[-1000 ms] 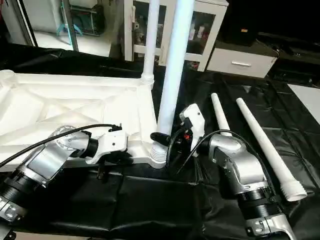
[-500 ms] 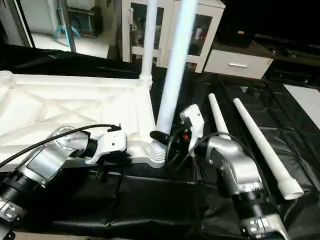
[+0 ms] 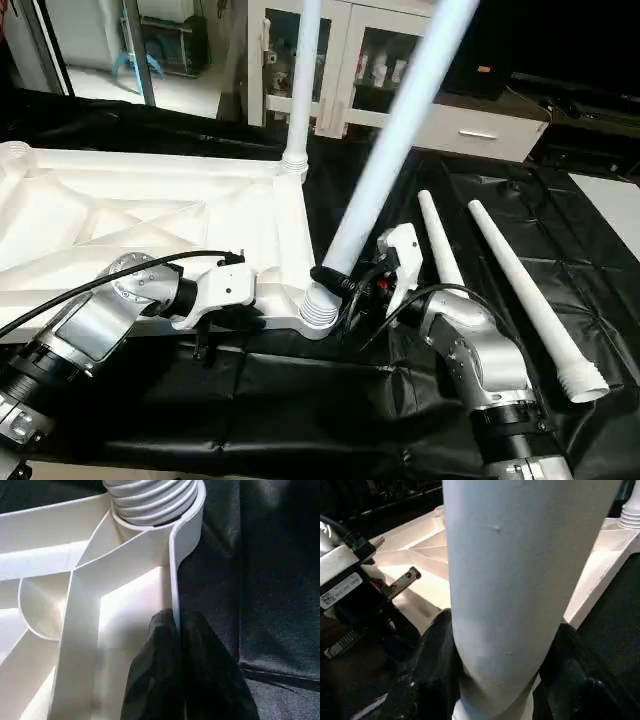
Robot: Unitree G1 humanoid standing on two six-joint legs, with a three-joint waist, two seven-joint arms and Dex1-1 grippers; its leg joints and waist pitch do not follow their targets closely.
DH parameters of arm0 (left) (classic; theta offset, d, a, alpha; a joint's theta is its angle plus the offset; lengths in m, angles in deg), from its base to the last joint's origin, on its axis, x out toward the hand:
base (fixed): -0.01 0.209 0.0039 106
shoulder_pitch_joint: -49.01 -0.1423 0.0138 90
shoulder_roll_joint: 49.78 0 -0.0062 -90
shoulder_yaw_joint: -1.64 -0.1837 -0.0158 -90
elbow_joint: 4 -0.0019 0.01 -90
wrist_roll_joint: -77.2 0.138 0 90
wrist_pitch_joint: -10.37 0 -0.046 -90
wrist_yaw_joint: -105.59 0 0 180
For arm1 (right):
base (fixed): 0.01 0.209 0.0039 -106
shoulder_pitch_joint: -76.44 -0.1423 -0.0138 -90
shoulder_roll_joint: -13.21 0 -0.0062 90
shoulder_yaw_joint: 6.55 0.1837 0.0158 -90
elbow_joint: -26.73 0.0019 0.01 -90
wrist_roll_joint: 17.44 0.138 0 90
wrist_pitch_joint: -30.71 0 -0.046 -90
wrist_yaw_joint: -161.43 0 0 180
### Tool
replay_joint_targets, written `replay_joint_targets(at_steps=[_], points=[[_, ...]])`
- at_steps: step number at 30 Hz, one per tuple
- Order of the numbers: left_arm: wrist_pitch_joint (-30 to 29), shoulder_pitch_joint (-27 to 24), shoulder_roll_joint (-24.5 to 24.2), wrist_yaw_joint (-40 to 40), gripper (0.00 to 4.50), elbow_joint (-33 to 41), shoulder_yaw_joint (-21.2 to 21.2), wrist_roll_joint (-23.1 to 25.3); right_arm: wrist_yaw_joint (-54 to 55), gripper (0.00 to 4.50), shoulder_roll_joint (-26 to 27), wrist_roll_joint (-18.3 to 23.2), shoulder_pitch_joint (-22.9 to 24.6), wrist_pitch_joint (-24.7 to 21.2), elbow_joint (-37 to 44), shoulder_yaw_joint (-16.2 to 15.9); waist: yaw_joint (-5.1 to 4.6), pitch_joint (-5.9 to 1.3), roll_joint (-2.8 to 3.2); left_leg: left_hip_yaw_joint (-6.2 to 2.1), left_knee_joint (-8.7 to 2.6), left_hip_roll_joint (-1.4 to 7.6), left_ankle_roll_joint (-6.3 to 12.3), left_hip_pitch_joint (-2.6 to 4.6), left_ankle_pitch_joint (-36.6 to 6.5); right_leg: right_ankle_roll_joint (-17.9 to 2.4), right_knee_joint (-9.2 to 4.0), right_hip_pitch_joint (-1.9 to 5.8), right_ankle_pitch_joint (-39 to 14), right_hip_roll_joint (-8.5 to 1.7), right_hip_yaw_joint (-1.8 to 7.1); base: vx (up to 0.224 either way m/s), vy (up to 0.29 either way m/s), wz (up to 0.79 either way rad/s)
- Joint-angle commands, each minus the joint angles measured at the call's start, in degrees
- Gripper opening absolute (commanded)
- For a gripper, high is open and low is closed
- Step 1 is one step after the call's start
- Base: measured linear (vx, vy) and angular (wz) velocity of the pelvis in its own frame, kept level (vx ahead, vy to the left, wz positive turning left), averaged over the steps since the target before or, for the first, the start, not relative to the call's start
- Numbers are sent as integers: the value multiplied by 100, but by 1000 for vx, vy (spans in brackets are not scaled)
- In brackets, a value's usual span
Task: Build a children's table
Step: Pick table leg
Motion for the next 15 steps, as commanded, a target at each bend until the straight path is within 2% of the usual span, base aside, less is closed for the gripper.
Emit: replay_joint_targets(at_steps=[1, 6, 10, 15], points=[[9, -81, -50, 141, 0, -102, -187, 105, 256, 183, -167, -286, 256, -191, -406, 31, 22, -237, 113, -79, -438, 231, -173, 32, -1427, -1007, -388, 228, -1098, -310, 242, 0, 0, 0], [17, -61, -52, 150, 0, -125, -185, 106, -16, 183, -438, -651, 398, -18, -204, -405, 27, -227, 110, -78, -443, 233, -172, 30, -1455, -975, -393, 232, -1096, -306, 241, 0, 0, 0], [32, -47, -47, 155, 0, -149, -187, 109, -230, 183, -635, -938, 382, 105, -46, -723, 23, -218, 102, -87, -452, 235, -173, 31, -1633, -889, -435, 217, -1446, -316, 247, 0, 0, 0], [23, -37, -34, 154, 0, -155, -187, 106, -245, 183, -670, -990, 379, 90, 18, -857, 30, -217, 101, -84, -452, 233, -117, 16, -1493, -895, -425, 223, -1330, -311, 247, 0, 0, 0]])
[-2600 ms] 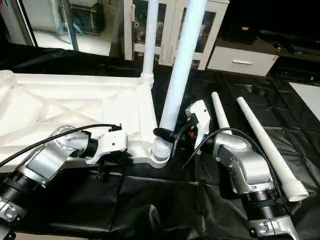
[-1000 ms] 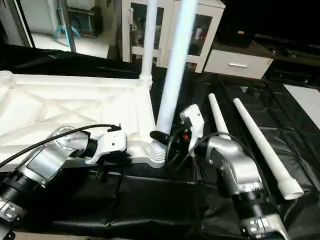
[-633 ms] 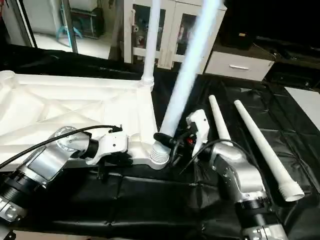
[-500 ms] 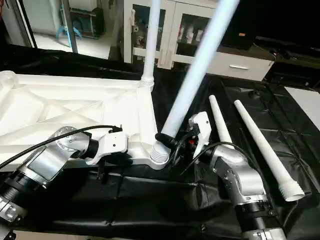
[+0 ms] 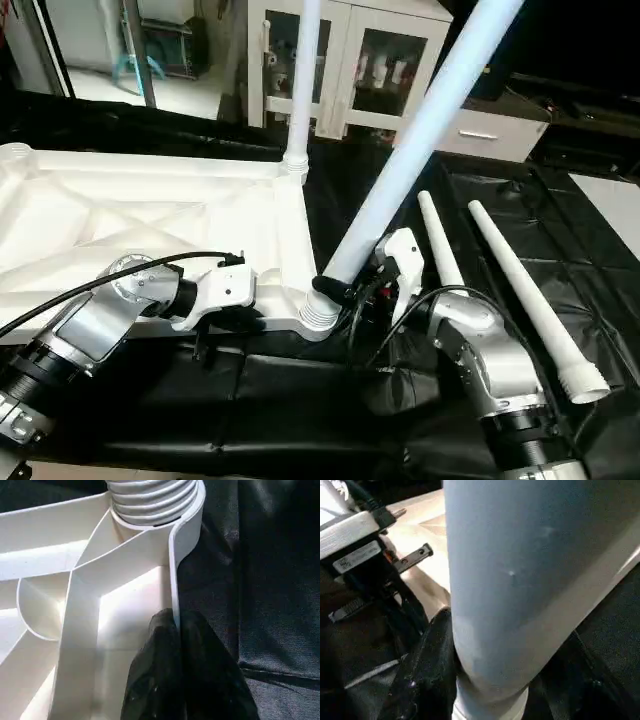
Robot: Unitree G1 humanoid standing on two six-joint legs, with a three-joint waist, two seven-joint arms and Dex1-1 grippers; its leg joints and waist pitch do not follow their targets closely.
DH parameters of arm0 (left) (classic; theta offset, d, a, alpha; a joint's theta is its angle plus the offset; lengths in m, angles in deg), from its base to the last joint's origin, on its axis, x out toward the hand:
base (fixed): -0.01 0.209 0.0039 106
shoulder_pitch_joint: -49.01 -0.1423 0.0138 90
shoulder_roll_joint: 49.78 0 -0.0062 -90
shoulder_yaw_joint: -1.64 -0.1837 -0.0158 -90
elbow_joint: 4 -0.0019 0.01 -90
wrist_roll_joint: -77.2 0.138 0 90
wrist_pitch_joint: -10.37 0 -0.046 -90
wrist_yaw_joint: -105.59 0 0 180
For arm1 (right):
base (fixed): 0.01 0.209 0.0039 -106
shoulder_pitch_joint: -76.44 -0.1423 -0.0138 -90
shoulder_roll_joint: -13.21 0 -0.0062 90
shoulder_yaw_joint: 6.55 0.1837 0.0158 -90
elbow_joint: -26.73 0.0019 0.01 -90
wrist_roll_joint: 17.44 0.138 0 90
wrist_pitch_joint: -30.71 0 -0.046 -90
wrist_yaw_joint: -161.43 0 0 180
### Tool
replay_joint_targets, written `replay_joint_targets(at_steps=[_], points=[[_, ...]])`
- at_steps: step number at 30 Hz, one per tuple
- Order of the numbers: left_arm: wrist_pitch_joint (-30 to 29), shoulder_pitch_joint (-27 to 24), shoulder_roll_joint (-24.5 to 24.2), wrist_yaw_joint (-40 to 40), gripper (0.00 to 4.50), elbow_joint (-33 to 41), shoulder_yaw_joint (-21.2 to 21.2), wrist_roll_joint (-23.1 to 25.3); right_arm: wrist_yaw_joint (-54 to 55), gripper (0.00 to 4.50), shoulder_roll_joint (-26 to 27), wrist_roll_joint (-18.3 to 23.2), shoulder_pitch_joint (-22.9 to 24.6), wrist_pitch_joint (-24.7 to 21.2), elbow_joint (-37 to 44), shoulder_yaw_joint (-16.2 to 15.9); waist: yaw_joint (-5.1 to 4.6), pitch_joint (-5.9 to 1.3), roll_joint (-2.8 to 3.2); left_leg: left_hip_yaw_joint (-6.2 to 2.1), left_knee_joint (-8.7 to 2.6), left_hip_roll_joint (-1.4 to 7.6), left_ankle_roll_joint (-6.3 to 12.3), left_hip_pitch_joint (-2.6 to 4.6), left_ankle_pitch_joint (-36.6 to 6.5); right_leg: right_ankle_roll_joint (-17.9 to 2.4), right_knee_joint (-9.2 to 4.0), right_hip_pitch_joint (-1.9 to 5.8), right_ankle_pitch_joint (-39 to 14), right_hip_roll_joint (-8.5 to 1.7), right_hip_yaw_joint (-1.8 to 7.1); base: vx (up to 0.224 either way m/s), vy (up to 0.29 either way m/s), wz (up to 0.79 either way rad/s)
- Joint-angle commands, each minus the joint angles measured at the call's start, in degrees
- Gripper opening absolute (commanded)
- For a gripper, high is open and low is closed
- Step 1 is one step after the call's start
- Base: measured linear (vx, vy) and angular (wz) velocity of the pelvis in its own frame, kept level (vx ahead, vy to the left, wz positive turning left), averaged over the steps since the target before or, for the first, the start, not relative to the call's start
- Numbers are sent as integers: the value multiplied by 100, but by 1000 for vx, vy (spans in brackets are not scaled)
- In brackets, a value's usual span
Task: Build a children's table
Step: Pick table leg
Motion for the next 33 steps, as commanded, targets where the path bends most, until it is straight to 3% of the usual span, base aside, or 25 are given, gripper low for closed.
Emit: replay_joint_targets(at_steps=[1, 4, 11, 20, 29, 32, 33], points=[[-18, -39, -28, 91, 0, -112, -180, 111, 58, 183, -204, -661, 246, -199, -340, -431, 24, -204, 89, -82, -441, 236, -122, 21, -1528, -888, -428, 206, -1375, -314, 248, 0, 0, 0], [-23, -38, -25, 99, 0, -110, -181, 108, 116, 183, -195, -708, 199, -174, -389, -476, 17, -190, 102, -100, -458, 242, -179, 35, -1771, -789, -469, 182, -1788, -327, 248, 0, 0, 0], [-37, -49, -21, 127, 0, -77, -186, 110, 359, 183, -31, -772, -119, -85, -606, -409, -9, -197, 98, -113, -468, 245, -237, 40, -1923, -836, -462, 171, -1681, -317, 249, 0, 0, 0], [-82, -96, -25, 119, 0, -8, -182, 96, 263, 183, -94, -869, 32, -48, -739, -496, -8, -193, 86, -115, -474, 247, -215, 31, -1942, -793, -473, 170, -1777, -325, 253, 0, 0, 0], [-82, -96, 15, 59, 0, -60, -138, 68, 535, 183, -24, -967, 92, 30, -843, -464, -17, -188, 124, -126, -487, 248, -256, 39, -2111, -782, -488, 157, -1811, -318, 252, 0, 0, 0], [-154, -93, 124, -108, 0, -130, -9, -9, 1163, 183, 154, -1082, -60, -35, -1082, -288, -46, -167, 127, -137, -498, 235, -297, 41, -2312, -723, -525, 130, -2172, -325, 246, 0, 0, 0], [-249, -64, 246, -322, 0, -216, 108, -43, 1489, 183, 267, -1123, -136, -79, -1175, -197, -76, -153, 130, -161, -502, 227, -358, 46, -2521, -609, -564, 109, -2596, -334, 235, 0, 0, 0]])
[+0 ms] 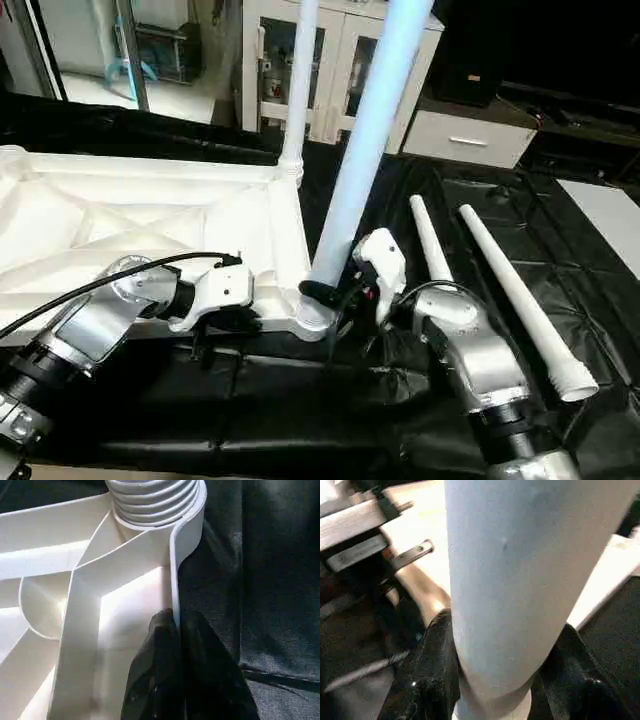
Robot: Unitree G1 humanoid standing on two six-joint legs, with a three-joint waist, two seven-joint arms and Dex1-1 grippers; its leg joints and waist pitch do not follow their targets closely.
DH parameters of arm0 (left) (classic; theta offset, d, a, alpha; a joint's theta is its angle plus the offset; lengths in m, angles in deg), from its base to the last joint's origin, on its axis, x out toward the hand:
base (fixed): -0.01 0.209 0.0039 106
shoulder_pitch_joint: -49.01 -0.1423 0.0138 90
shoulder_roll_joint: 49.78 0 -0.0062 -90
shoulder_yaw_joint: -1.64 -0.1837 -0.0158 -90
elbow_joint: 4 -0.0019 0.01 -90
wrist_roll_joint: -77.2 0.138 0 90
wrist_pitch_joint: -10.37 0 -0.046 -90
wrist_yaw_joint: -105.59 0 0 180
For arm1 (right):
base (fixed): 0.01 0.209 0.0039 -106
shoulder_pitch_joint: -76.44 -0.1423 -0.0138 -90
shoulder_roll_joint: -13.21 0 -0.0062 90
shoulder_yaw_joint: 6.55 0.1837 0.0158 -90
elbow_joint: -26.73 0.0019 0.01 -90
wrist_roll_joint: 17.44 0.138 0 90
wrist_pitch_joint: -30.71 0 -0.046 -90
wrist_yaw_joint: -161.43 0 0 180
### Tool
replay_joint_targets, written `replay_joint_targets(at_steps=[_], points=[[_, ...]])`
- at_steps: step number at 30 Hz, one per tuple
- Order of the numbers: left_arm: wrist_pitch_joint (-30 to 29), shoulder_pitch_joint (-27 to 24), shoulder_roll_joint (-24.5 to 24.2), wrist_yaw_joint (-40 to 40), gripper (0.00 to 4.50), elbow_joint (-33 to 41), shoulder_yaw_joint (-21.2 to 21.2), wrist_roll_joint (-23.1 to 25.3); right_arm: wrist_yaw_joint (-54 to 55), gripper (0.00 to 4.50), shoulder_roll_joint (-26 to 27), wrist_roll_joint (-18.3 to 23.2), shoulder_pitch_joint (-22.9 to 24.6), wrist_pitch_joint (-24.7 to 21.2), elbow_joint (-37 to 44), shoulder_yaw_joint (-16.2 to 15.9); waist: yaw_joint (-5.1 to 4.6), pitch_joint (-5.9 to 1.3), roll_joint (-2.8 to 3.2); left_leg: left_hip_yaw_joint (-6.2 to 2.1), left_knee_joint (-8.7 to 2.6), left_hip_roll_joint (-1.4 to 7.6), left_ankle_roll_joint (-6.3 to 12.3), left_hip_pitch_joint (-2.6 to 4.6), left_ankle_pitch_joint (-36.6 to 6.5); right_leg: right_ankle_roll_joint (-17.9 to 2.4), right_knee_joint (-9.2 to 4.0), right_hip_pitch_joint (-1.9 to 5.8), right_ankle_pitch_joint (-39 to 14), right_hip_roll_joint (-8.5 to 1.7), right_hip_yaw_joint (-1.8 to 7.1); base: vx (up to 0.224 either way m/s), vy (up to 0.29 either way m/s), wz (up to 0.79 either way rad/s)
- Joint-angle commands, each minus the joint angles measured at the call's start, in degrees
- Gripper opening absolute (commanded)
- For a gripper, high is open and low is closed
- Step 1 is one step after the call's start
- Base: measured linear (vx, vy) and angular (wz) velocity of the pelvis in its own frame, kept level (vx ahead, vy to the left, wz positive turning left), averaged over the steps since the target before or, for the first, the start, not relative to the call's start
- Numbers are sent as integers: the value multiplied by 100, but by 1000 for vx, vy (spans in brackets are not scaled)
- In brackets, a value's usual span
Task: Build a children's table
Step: Pick table leg
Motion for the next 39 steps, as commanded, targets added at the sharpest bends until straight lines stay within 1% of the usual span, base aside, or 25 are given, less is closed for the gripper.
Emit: replay_joint_targets(at_steps=[1, 2, 4, 5, 6, 8, 10, 11, 12, 13, 15, 18, 19, 20, 21, 23, 25, 27, 29, 31, 35, 36, 37, 38, 39], points=[[-106, -28, 171, -163, 0, -56, 37, -87, 923, 183, -99, -708, 138, -410, -884, 93, -21, -137, 138, -158, -510, 228, -369, 23, -2564, -593, -576, 95, -2703, -341, 229, 0, 0, 0], [-157, 9, 262, -307, 0, -136, 109, -105, 1080, 183, -21, -710, 98, -431, -923, 139, -28, -143, 121, -175, -509, 229, -367, 26, -2602, -526, -598, 99, -2845, -353, 223, 0, 0, 0], [-292, 92, 451, -595, 0, -294, 244, -137, 1581, 183, 206, -748, -6, -537, -1024, 251, -55, -128, 136, -184, -516, 217, -375, 47, -2734, -471, -623, 64, -2947, -334, 215, 0, 0, 0], [-292, 92, 451, -595, 0, -294, 244, -137, 1581, 183, 206, -748, -6, -537, -1024, 251, -63, -130, 137, -191, -519, 218, -370, 49, -2780, -457, -632, 61, -2996, -337, 208, 0, 0, 0], [-486, 184, 677, -862, 0, -412, 338, -160, 2164, 183, 519, -840, -208, -590, -1281, 297, -101, -136, 125, -198, -522, 216, -387, 34, -2795, -467, -630, 62, -3026, -347, 202, 0, 0, 0], [-620, 257, 845, -1087, 0, -502, 399, -153, 2568, 183, 733, -899, -397, -623, -1571, 329, -152, -138, 141, -234, -536, 206, -427, 10, -2806, -433, -637, 82, -3047, -344, 177, 0, 0, 0], [-697, 309, 949, -1243, 0, -582, 431, -119, 2894, 183, 862, -939, -540, -627, -1816, 378, -179, -143, 156, -239, -542, 211, -422, 12, -2812, -446, -644, 91, -2908, -346, 172, 0, 0, 0], [-770, 357, 1040, -1398, 0, -665, 457, -84, 3229, 183, 979, -947, -678, -605, -2057, 463, -192, -141, 157, -229, -543, 213, -427, 12, -2775, -485, -632, 69, -2781, -347, 188, 0, 0, 0], [-925, 470, 1253, -1767, 0, -859, 532, 6, 4064, 183, 1222, -944, -981, -491, -2586, 672, -203, -137, 151, -228, -549, 208, -438, 22, -2786, -489, -635, 61, -2765, -338, 184, 0, 0, 0], [-1002, 537, 1358, -1952, 0, -955, 575, 39, 4462, 183, 1356, -880, -1117, -455, -2821, 840, -240, -147, 151, -222, -537, 188, -460, 24, -2790, -513, -621, 53, -2737, -332, 191, 0, 0, 0], [-1115, 687, 1546, -2292, 0, -1127, 631, 113, 5235, 183, 1577, -848, -1356, -293, -3256, 1107, -255, -160, 150, -212, -526, 185, -478, 48, -2769, -505, -616, 38, -2590, -324, 191, 0, 0, 0], [-1196, 829, 1703, -2568, 0, -1219, 710, 113, 5750, 183, 1723, -916, -1522, -81, -3555, 1205, -247, -165, 149, -181, -519, 185, -417, 43, -2688, -532, -612, 34, -2293, -326, 212, 0, 0, 0], [-1196, 829, 1703, -2568, 0, -1219, 710, 113, 5750, 183, 1723, -916, -1522, -81, -3555, 1205, -252, -174, 147, -169, -517, 183, -419, 27, -2549, -581, -580, 39, -2054, -307, 221, 0, 0, 0], [-1233, 900, 1772, -2670, 0, -1269, 739, 101, 6071, 183, 1812, -929, -1631, 67, -3730, 1275, -241, -186, 125, -157, -512, 177, -395, 16, -2447, -584, -572, 58, -1946, -303, 221, 0, 0, 0], [-1235, 917, 1784, -2693, 0, -1287, 741, 106, 6156, 183, 1832, -942, -1668, 138, -3773, 1283, -220, -206, 134, -129, -498, 180, -392, 12, -2154, -648, -526, 53, -1547, -300, 236, 0, 0, 0], [-1244, 937, 1799, -2719, 0, -1313, 754, 109, 6262, 183, 1853, -913, -1736, 211, -3862, 1309, -213, -205, 124, -109, -489, 175, -354, 9, -2070, -666, -512, 59, -1424, -283, 233, 0, 0, 0], [-1257, 954, 1808, -2722, 0, -1339, 769, 103, 6336, 183, 1861, -911, -1890, 341, -4018, 1289, -205, -228, 126, -102, -486, 175, -338, -24, -1821, -709, -472, 109, -1141, -281, 231, 0, 0, 0], [-1256, 952, 1799, -2723, 0, -1370, 748, 109, 6350, 183, 1868, -936, -2014, 441, -4183, 1260, -201, -223, 124, -88, -480, 172, -302, -35, -1677, -742, -455, 122, -987, -280, 233, 0, 0, 0], [-1257, 944, 1788, -2716, 0, -1379, 731, 106, 6325, 183, 1883, -936, -2087, 520, -4269, 1223, -197, -211, 130, -86, -488, 173, -296, -40, -1680, -740, -464, 127, -1080, -284, 233, 0, 0, 0], [-1255, 948, 1782, -2724, 0, -1389, 734, 98, 6260, 183, 1916, -945, -2136, 597, -4309, 1204, -212, -198, 136, -95, -501, 180, -325, -36, -1828, -703, -486, 112, -1288, -280, 231, 0, 0, 0], [-1229, 965, 1765, -2733, 0, -1441, 760, 79, 5999, 183, 1958, -1018, -2251, 845, -4359, 1035, -228, -192, 141, -104, -507, 181, -353, -23, -2053, -650, -523, 90, -1591, -289, 231, 0, 0, 0], [-1222, 966, 1756, -2734, 0, -1448, 759, 79, 5891, 183, 1955, -1065, -2269, 881, -4313, 952, -227, -190, 155, -108, -508, 182, -355, -22, -2091, -640, -527, 83, -1641, -289, 231, 0, 0, 0], [-1217, 968, 1747, -2732, 0, -1454, 756, 80, 5825, 218, 1958, -1076, -2291, 934, -4297, 915, -234, -188, 144, -110, -509, 179, -347, -34, -2096, -642, -527, 87, -1659, -285, 230, 0, 0, 0], [-1213, 970, 1740, -2729, 0, -1458, 757, 78, 5742, 239, 1950, -1093, -2306, 965, -4241, 871, -236, -191, 145, -110, -508, 179, -337, -37, -2082, -645, -525, 92, -1647, -289, 232, 0, 0, 0], [-1204, 974, 1732, -2730, 0, -1467, 763, 77, 5646, 239, 1935, -1108, -2316, 978, -4147, 825, -236, -194, 153, -109, -506, 182, -321, -41, -2004, -662, -515, 97, -1555, -289, 235, 0, 0, 0]])
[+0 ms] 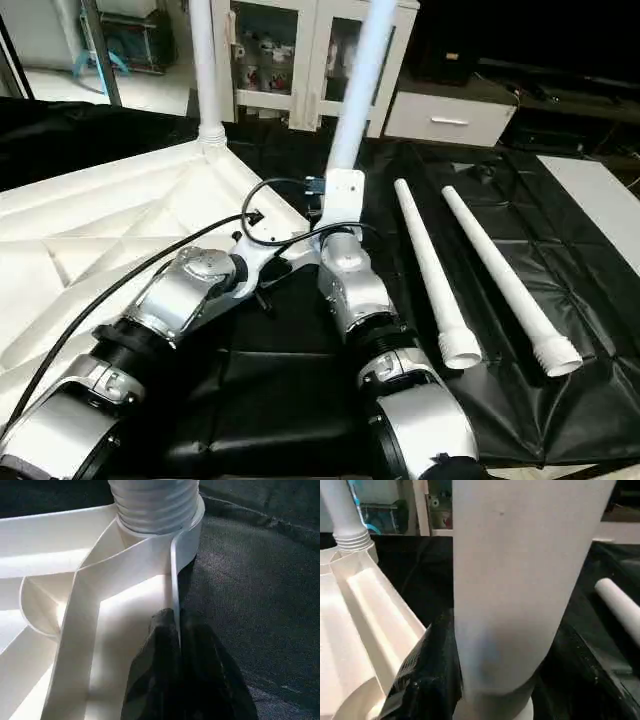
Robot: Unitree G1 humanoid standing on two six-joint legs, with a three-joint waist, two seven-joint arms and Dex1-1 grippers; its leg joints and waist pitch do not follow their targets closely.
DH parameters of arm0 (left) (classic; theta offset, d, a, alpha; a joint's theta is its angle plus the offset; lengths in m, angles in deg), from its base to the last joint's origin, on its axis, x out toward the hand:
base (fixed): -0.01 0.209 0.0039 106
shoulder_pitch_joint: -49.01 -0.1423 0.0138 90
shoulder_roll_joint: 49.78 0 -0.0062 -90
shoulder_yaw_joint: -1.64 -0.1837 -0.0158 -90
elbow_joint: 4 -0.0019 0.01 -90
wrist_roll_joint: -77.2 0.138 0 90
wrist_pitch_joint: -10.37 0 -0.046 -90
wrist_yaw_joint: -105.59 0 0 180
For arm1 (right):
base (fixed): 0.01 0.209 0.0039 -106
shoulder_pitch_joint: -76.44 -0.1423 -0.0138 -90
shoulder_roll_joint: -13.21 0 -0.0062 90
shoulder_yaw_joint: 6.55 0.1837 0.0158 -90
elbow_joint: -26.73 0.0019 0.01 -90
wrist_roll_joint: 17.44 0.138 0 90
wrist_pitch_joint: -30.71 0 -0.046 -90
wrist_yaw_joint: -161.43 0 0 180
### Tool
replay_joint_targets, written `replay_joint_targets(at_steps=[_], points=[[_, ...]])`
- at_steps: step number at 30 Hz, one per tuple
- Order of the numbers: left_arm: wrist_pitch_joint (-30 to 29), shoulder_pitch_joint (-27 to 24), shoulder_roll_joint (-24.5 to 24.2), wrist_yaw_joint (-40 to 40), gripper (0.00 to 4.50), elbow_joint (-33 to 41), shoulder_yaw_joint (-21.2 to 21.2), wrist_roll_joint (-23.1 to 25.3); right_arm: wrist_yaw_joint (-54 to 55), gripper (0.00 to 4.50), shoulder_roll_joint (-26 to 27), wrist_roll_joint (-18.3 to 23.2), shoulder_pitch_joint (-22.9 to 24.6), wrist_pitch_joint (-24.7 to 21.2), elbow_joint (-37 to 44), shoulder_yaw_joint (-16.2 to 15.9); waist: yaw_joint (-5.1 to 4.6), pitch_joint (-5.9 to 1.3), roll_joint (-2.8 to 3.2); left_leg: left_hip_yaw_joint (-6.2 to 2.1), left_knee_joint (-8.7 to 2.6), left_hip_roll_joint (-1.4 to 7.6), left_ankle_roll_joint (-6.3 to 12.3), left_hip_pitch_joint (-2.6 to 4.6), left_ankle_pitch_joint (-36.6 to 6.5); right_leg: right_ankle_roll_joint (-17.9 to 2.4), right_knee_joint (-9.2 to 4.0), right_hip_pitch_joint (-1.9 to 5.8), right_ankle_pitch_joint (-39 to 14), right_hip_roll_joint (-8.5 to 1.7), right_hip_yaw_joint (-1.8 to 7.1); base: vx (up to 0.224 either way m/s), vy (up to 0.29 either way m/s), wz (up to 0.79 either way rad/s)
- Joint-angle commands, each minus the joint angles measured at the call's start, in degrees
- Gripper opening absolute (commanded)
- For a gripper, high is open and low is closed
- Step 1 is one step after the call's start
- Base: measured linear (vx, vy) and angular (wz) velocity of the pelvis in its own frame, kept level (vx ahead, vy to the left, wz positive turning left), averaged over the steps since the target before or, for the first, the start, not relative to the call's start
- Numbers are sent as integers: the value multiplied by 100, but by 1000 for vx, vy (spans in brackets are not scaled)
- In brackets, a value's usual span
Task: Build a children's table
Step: Pick table leg
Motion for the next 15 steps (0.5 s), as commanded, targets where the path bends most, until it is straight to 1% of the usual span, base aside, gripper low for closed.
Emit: replay_joint_targets(at_steps=[1, 2, 3, 4, 5, 6, 7, 8, 9, 10, 11, 12, 13, 14, 15], points=[[34, 70, -82, 132, 0, 38, 23, 9, 21, 239, -358, -200, 232, -259, -362, 164, 33, -231, 115, -74, -472, 196, -309, 5, -1949, -669, -420, 177, -1571, -295, 247, 0, 0, 0], [44, 74, -86, 129, 0, 34, 33, 5, -76, 256, -376, -168, 255, -292, -241, 163, 38, -236, 116, -70, -467, 197, -306, 6, -1874, -692, -409, 182, -1473, -293, 248, 0, 0, 0], [56, 80, -92, 128, 0, 25, 42, 2, -156, 271, -396, -146, 280, -328, -126, 158, 61, -268, 122, -47, -436, 190, -241, -3, -1498, -809, -347, 215, -928, -285, 250, 0, 0, 0], [68, 86, -101, 131, 0, 15, 45, 4, -241, 280, -415, -115, 310, -363, 0, 158, 73, -273, 117, -32, -420, 184, -197, -1, -1356, -845, -331, 222, -710, -272, 249, 0, 0, 0], [90, 92, -116, 138, 0, -3, 52, 2, -431, 280, -469, -86, 391, -442, 262, 115, 100, -286, 110, -21, -392, 178, -108, -22, -1001, -925, -271, 258, -205, -264, 250, 0, 0, 0], [90, 92, -116, 138, 0, -3, 52, 2, -431, 297, -469, -86, 391, -442, 262, 115, 126, -300, 100, -7, -364, 170, -2, -23, -678, -1019, -226, 274, 213, -262, 247, 0, 0, 0], [96, 94, -119, 139, 0, -9, 53, 1, -474, 306, -490, -87, 416, -467, 333, 100, 134, -291, 97, -1, -362, 165, 51, -28, -583, -1056, -221, 277, 306, -260, 247, 0, 0, 0], [116, 95, -140, 149, 0, -18, 47, -9, -650, 315, -576, -50, 540, -579, 637, 78, 146, -283, 99, 5, -361, 163, 90, -27, -542, -1082, -223, 279, 318, -259, 246, 0, 0, 0], [133, 97, -163, 159, 0, -28, 42, -20, -830, 315, -665, -10, 690, -705, 993, 52, 169, -264, 111, 9, -369, 172, 124, -26, -634, -1080, -250, 295, 127, -268, 245, 0, 0, 0], [133, 97, -163, 159, 0, -28, 42, -20, -830, 324, -665, -10, 690, -705, 993, 52, 174, -265, 120, 4, -372, 175, 121, -24, -672, -1075, -252, 301, 52, -272, 247, 0, 0, 0], [141, 97, -177, 167, 0, -34, 38, -25, -967, 337, -704, 28, 782, -789, 1218, 41, 173, -261, 104, 3, -376, 181, 115, -28, -732, -1056, -263, 300, -116, -283, 248, 0, 0, 0], [161, 103, -201, 177, 0, -53, 41, -29, -1231, 347, -793, 137, 984, -1008, 1685, 11, 183, -256, 108, -1, -381, 183, 104, -30, -753, -1039, -272, 306, -206, -289, 247, 0, 0, 0], [172, 108, -218, 193, 0, -61, 44, -27, -1444, 354, -857, 241, 1114, -1125, 1973, -2, 182, -244, 118, -9, -388, 191, 86, -31, -830, -987, -286, 303, -359, -282, 249, 0, 0, 0], [175, 110, -223, 199, 0, -64, 45, -25, -1511, 359, -877, 275, 1155, -1161, 2063, -4, 182, -244, 118, -9, -388, 191, 86, -31, -830, -987, -286, 303, -359, -282, 249, 0, 0, 0], [187, 118, -235, 215, 0, -77, 50, -24, -1698, 368, -933, 363, 1248, -1250, 2269, -18, 181, -244, 132, -18, -394, 192, 96, -41, -928, -951, -305, 312, -526, -298, 248, 0, 0, 0]])
